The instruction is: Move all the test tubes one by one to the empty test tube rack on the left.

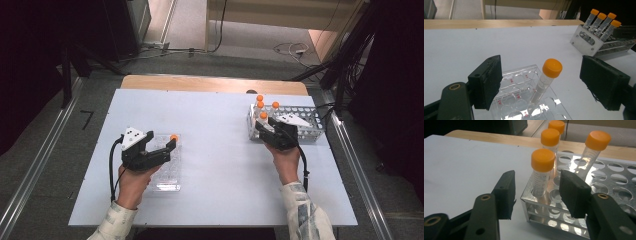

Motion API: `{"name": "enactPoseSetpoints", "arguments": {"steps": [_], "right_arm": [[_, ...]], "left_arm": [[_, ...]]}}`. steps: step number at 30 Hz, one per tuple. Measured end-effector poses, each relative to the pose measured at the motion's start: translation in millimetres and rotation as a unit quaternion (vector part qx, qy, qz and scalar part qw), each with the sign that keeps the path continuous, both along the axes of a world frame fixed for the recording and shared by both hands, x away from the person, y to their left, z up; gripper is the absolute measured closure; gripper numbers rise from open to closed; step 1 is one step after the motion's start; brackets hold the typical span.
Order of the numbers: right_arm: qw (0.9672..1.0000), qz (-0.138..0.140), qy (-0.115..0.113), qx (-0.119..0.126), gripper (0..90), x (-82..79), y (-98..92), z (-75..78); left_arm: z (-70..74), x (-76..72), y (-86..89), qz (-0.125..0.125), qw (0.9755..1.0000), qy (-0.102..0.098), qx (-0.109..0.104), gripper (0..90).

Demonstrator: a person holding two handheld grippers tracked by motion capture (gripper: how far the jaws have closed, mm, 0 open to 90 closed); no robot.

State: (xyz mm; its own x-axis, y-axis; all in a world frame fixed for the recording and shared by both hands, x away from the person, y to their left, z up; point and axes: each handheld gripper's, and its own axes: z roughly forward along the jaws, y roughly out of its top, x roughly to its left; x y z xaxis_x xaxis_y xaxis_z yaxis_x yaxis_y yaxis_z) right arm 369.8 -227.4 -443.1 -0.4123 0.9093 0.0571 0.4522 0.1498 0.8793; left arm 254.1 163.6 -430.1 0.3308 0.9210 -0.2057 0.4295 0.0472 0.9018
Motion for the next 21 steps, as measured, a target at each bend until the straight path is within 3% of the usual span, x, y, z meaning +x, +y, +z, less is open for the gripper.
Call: {"name": "enactPoseSetpoints", "arguments": {"steps": [15, 21], "right_arm": [[0.9999, -0.002, -0.012, -0.011, 70.2, 14.4, 8.2, -14.3], [0.9998, -0.004, -0.019, -0.005, 71.6, 14.1, 6.4, -12.3]], "left_arm": [[0.7, -1.8, 2.3, 0.004, 1.0000, -0.003, -0.002, 17.7], [0.6, -2.0, 1.5, 0.003, 1.0000, -0.002, 0.002, 17.7]]}}
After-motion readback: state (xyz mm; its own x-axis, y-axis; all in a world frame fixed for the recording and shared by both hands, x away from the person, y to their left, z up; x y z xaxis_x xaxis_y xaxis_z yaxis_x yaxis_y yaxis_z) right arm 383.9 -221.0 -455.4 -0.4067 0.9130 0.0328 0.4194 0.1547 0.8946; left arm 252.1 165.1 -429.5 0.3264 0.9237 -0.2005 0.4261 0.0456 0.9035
